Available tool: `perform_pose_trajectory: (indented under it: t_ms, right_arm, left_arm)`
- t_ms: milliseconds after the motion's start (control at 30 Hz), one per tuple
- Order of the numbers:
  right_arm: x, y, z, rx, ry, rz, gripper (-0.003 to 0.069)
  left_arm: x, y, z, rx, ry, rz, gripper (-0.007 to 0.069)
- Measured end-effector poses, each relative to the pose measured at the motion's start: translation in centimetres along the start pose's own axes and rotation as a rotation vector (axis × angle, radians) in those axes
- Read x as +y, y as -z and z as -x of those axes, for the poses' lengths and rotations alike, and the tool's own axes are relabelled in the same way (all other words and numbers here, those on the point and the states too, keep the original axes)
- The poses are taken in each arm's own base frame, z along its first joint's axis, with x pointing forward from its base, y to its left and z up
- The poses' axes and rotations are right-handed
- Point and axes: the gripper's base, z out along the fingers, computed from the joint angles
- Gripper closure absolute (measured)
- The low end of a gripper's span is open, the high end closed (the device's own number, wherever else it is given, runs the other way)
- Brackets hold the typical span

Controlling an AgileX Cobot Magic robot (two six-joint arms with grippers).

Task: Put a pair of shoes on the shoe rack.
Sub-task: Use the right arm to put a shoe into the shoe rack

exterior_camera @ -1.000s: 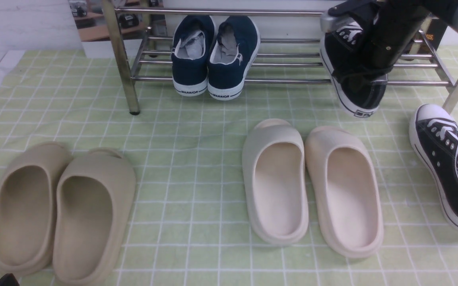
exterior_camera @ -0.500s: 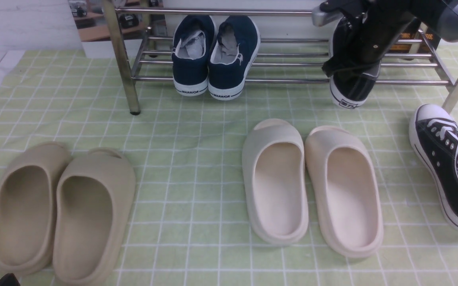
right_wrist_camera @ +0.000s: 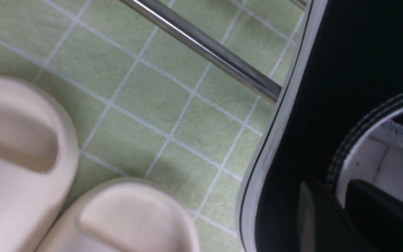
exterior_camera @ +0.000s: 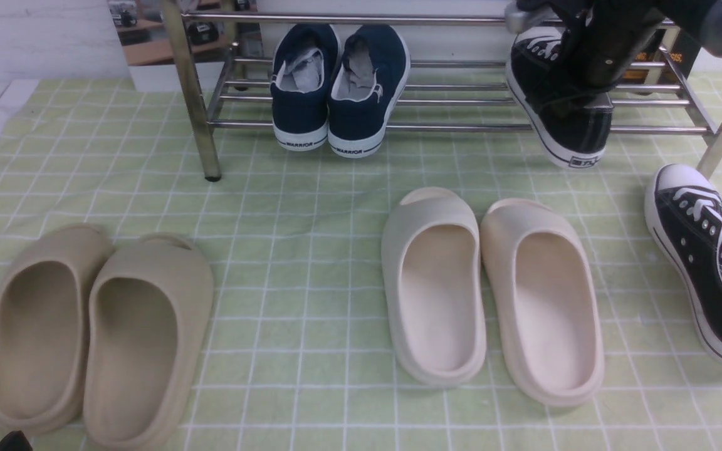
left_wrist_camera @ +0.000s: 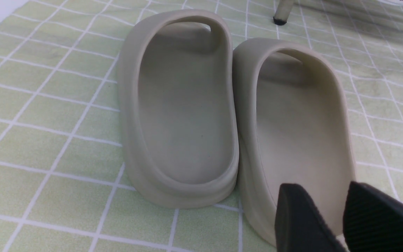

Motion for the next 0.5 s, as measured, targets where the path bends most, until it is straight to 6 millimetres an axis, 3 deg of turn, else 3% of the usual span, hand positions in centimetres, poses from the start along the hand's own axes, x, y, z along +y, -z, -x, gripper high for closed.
perform_pose_trajectory:
  t_ms: [367, 500]
  right_arm:
    - [0.0, 1.2, 0.1, -0.007, -0.044, 0.011, 0.0486]
    - [-0.1, 4.4, -0.2, 0.028, -0.085, 0.019, 0.0400]
  left_arm:
    - [0.0, 0.0, 0.0, 0.000, 0.000, 0.000, 0.0395]
    - [0.0, 0.0, 0.0, 0.000, 0.000, 0.000, 0.0387]
